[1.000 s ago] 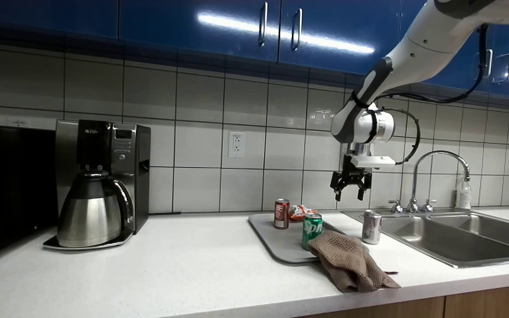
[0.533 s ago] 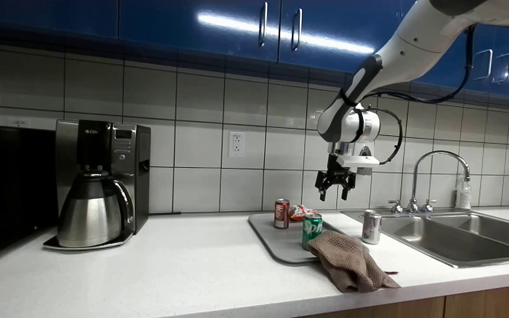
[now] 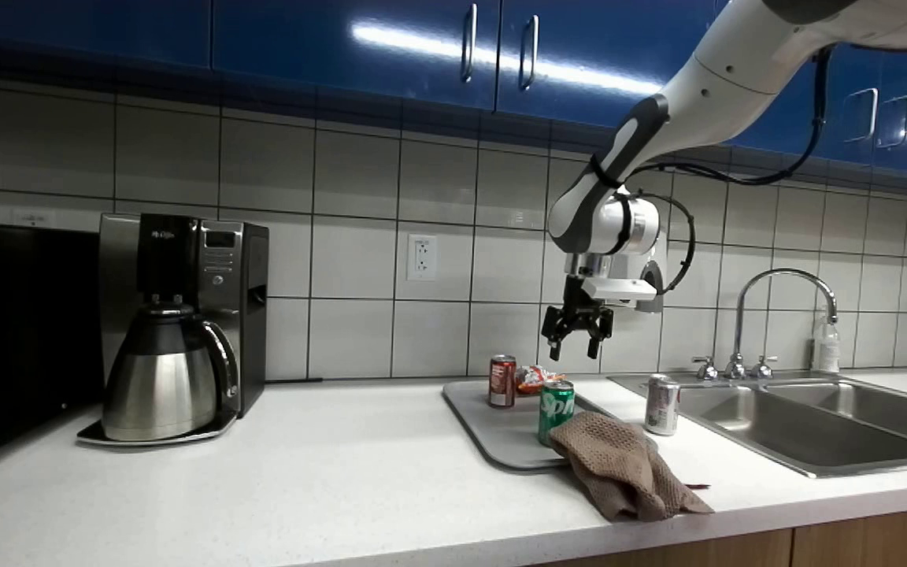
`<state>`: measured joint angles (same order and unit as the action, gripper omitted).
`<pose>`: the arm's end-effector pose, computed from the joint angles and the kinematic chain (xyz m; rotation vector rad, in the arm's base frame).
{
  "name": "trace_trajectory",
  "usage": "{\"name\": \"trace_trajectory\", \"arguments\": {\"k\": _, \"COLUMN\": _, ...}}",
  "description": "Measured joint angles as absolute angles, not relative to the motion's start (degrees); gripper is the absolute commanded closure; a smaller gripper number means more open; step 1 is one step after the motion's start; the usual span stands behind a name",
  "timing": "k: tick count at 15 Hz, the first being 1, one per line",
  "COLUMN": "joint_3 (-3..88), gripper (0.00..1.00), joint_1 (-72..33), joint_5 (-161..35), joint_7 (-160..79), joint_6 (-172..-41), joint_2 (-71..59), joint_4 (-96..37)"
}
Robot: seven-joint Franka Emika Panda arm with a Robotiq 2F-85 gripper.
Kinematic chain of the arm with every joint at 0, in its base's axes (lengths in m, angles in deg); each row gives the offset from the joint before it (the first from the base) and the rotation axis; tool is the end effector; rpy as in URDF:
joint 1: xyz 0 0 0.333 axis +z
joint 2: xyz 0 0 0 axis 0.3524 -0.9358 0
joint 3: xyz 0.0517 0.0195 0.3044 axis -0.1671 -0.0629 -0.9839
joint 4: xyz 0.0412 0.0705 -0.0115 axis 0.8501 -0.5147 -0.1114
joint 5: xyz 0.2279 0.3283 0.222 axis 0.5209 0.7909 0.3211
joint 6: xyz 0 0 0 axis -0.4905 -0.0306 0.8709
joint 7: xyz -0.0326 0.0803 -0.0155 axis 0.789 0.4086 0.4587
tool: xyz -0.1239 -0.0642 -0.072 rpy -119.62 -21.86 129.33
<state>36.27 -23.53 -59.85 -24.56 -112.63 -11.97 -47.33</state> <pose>0.6895 -0.0064 0.2013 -3.1166 -0.2915 -0.2250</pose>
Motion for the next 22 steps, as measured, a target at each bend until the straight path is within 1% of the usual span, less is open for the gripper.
{"name": "trace_trajectory", "arguments": {"k": 12, "joint_3": 32.58, "gripper": 0.0, "joint_1": -23.17, "joint_5": -58.57, "joint_7": -19.2, "joint_6": -112.55, "joint_2": -11.05, "joint_4": -49.27}}
{"name": "trace_trajectory", "arguments": {"k": 22, "joint_3": 32.36, "gripper": 0.0, "joint_1": -21.08, "joint_5": -58.65, "joint_7": -19.17, "joint_6": -112.06, "joint_2": -8.57, "joint_4": -53.21}}
